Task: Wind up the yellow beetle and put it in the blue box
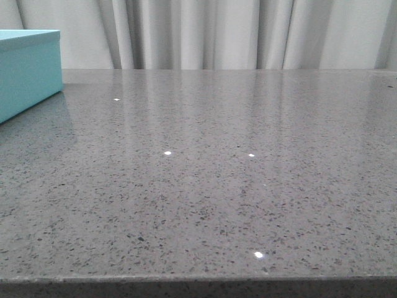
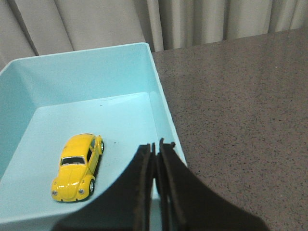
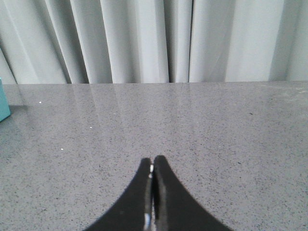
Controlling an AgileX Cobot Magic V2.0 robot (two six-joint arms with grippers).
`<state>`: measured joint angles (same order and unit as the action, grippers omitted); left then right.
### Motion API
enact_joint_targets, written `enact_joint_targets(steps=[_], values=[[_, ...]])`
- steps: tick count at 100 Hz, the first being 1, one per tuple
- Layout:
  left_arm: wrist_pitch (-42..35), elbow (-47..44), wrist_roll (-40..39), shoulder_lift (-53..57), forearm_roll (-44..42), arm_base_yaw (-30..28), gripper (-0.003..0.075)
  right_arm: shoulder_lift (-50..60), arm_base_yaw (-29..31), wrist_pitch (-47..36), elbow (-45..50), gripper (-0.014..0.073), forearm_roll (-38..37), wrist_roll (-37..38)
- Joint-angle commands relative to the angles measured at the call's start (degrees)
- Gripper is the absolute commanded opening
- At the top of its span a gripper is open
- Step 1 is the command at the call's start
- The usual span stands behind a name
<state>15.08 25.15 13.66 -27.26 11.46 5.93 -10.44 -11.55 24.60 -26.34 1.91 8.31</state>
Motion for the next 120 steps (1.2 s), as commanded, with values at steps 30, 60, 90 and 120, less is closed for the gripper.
enact_joint_targets(steps=[30,60,90,120], values=[[-6.1,-5.7,0.0,10.4,2.7,0.5,-0.0018,5.3,-0.1,-8.2,3.6,-0.0118,-4.6,-0.5],[-6.1,-6.2,0.0,11.9,2.7,0.5,-0.0018,5.5,-0.1,-9.7,3.6,-0.0118,-4.7,-0.5],[-6.1,-6.2,0.0,11.9,2.7,0.5,-0.0018,5.5,-0.1,-9.8,3.6,-0.0118,-4.7,-0.5],[-6.1,-6.5,0.0,11.9,2.7,0.5,-0.0018,5.5,-0.1,-9.8,3.6,-0.0118,-4.7,-0.5]])
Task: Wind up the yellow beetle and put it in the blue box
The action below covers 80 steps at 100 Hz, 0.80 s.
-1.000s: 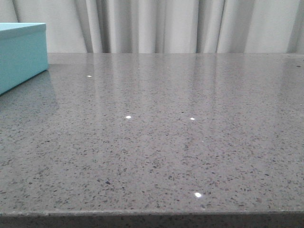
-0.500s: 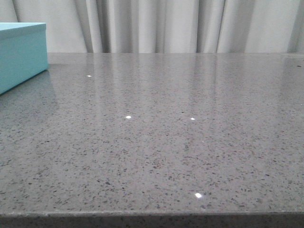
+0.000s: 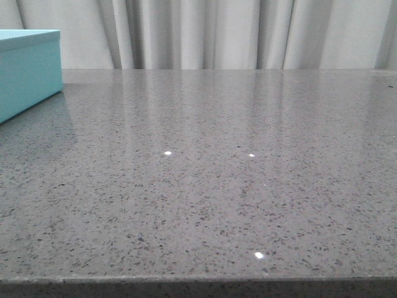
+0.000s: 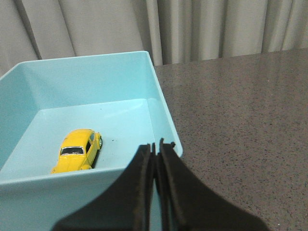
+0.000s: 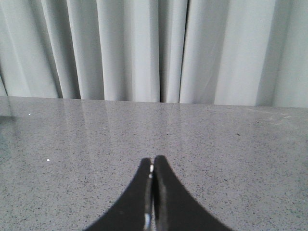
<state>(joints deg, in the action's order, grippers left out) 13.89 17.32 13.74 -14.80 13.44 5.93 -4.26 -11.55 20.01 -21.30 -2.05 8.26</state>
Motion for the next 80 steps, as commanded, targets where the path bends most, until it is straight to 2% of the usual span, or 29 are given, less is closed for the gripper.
enact_joint_targets(steps=[1,11,38,49,61,80], values=[[-4.9,1.4,0.0,-0.5,0.7,0.5,-0.0018,-0.7,-0.1,-5.2,-1.4,-0.0118,-0.8,-0.4],[-5.5,0.3,0.0,-0.5,0.7,0.5,-0.0019,-0.7,-0.1,-5.2,-1.4,-0.0118,-0.8,-0.4],[-13.5,-6.0,-1.1,5.5,-0.9,-1.6,-0.0018,-0.7,-0.1,-5.2,-1.4,-0.0118,-0.8,-0.4],[-16.0,-8.6,-6.9,7.6,-6.2,-2.6,-0.0019,-0.7,-0.1,-5.2,-1.4,-0.0118,-0.8,-0.4],[-16.1,-10.5,-9.2,9.4,-9.8,-4.3,-0.0018,-0.7,-0.1,-5.2,-1.4,-0.0118,-0.8,-0.4],[-16.0,-14.2,-9.2,12.9,-10.1,-6.9,-0.0018,-0.7,-0.1,-5.2,-1.4,-0.0118,-0.8,-0.4]])
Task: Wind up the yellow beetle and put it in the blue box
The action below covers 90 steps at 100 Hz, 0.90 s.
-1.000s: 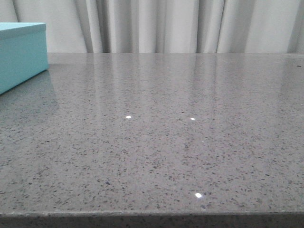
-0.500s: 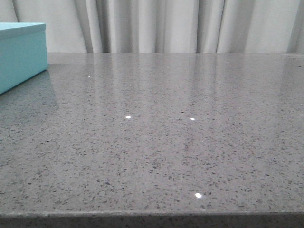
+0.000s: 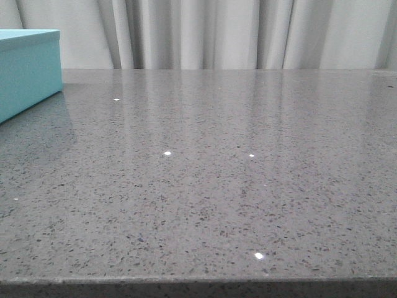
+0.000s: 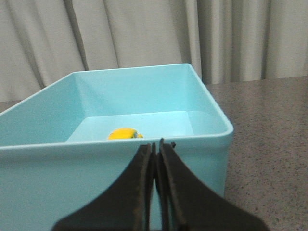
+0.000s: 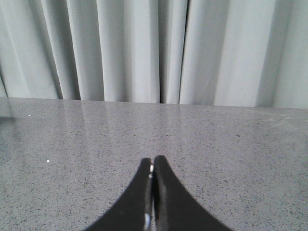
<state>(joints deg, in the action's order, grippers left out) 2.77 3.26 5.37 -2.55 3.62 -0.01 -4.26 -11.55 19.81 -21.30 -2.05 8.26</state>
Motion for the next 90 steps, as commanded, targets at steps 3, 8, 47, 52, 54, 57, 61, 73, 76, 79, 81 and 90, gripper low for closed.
enact_joint_targets(steps=[3,8,47,52,54,57,61,73,76,79,81,90], values=[[-4.8,-0.7,-0.8,1.2,-0.3,-1.3,-0.0018,-0.7,-0.1,-5.0,-1.4,-0.0118,-0.8,-0.4],[-4.8,-2.3,-0.8,2.3,-0.3,-1.8,-0.0018,-0.7,-0.1,-5.0,-1.4,-0.0118,-0.8,-0.4],[-1.0,-4.5,-0.8,4.6,-0.1,-2.7,-0.0018,-0.7,-0.1,-4.8,-1.4,-0.0118,-0.8,-0.4],[-1.0,-4.5,-0.8,4.6,-0.1,-2.7,-0.0019,-0.7,-0.1,-4.8,-1.4,-0.0118,-0.8,-0.4],[-1.0,-4.5,-0.8,4.6,-0.1,-2.7,-0.0018,-0.7,-0.1,-4.7,-1.4,-0.0118,-0.8,-0.4],[-1.0,-4.5,-0.8,4.6,-0.1,-2.7,-0.0018,-0.7,-0.1,-4.7,-1.4,-0.0118,-0.8,-0.4],[-1.0,-4.5,-0.8,4.6,-0.1,-2.7,-0.0018,-0.7,-0.1,-4.7,-1.4,-0.0118,-0.8,-0.4],[-1.0,-4.5,-0.8,4.6,-0.1,-2.7,-0.0019,-0.7,-0.1,-4.7,-1.4,-0.0118,-0.8,-0.4],[-1.0,-4.5,-0.8,4.6,-0.1,-2.7,-0.0018,-0.7,-0.1,-4.7,-1.4,-0.0118,-0.8,-0.4],[-1.0,-4.5,-0.8,4.6,-0.1,-2.7,-0.0018,-0.7,-0.1,-4.7,-1.4,-0.0118,-0.8,-0.4],[-1.0,-4.5,-0.8,4.6,-0.1,-2.7,-0.0018,-0.7,-0.1,-4.7,-1.4,-0.0118,-0.8,-0.4],[-1.0,-4.5,-0.8,4.6,-0.1,-2.7,-0.0019,-0.7,-0.1,-4.6,-1.4,-0.0118,-0.8,-0.4]])
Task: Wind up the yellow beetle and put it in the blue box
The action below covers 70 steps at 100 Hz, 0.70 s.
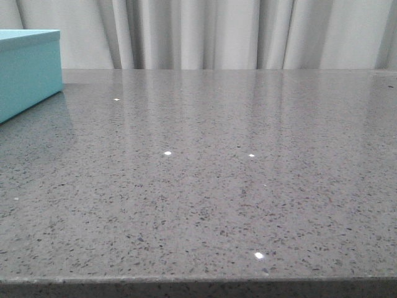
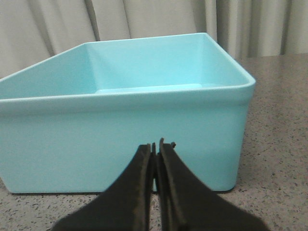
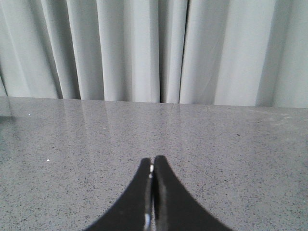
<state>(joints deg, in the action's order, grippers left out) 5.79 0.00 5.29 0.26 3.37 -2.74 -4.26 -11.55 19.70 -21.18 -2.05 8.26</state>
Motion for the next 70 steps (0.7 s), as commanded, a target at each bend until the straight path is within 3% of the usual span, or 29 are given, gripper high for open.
enact_joint_targets(steps=[1,53,70], values=[[-4.0,-1.2,-0.7,1.8,0.2,0.0,-0.0018,-0.7,-0.1,-4.5,-1.5,-0.0118,-0.8,-0.4],[-4.0,-1.2,-0.7,1.8,0.2,0.0,-0.0019,-0.7,-0.1,-4.5,-1.5,-0.0118,-1.0,-0.4],[-4.0,-1.2,-0.7,1.8,0.2,0.0,-0.0018,-0.6,1.2,-10.2,1.8,-0.0118,-1.0,-0.4]])
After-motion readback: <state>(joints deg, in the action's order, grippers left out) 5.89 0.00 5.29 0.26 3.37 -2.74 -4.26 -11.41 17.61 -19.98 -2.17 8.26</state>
